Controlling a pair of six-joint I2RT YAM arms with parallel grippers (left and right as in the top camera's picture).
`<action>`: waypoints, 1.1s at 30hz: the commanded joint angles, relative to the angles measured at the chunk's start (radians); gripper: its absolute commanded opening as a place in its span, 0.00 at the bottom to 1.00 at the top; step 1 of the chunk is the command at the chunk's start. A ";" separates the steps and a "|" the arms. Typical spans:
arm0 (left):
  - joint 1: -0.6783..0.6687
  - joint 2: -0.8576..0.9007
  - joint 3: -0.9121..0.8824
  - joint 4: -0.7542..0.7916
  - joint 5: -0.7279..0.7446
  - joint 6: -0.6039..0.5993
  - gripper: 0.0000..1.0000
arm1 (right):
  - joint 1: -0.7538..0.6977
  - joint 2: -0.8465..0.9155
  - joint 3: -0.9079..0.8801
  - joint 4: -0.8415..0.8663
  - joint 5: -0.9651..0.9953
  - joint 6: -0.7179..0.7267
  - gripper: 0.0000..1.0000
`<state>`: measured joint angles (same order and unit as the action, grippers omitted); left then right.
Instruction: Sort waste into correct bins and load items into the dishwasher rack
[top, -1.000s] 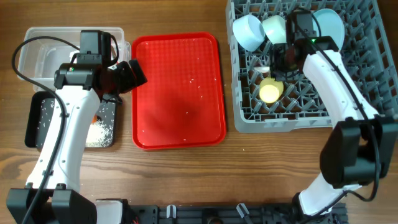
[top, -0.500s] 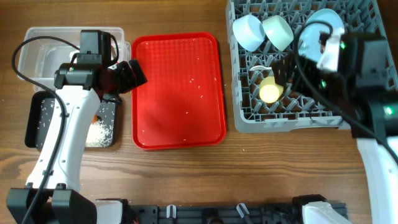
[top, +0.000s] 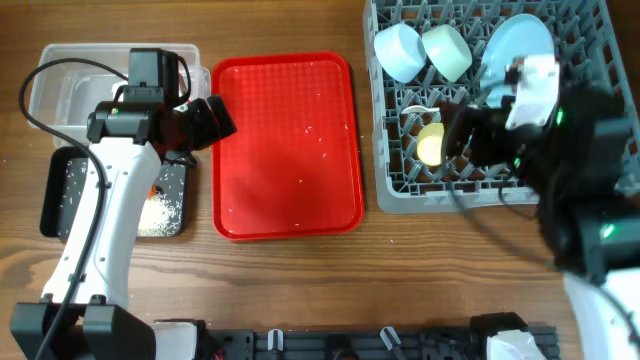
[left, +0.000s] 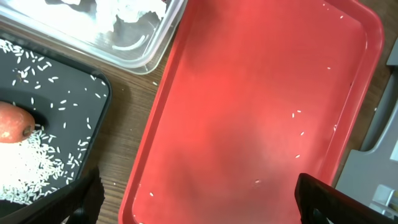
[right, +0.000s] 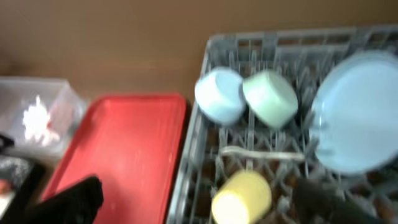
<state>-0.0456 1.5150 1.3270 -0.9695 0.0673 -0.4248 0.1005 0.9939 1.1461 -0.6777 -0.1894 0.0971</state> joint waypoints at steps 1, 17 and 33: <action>0.005 0.007 0.000 0.000 -0.013 -0.009 1.00 | 0.003 -0.226 -0.341 0.240 0.013 -0.044 1.00; 0.005 0.006 0.000 0.000 -0.013 -0.009 1.00 | 0.003 -0.915 -1.133 0.673 -0.021 0.011 1.00; 0.005 0.006 0.000 0.000 -0.013 -0.009 1.00 | 0.048 -0.980 -1.141 0.696 -0.021 -0.071 1.00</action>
<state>-0.0456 1.5158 1.3270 -0.9718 0.0643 -0.4248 0.1432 0.0193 0.0063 0.0154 -0.1989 0.0391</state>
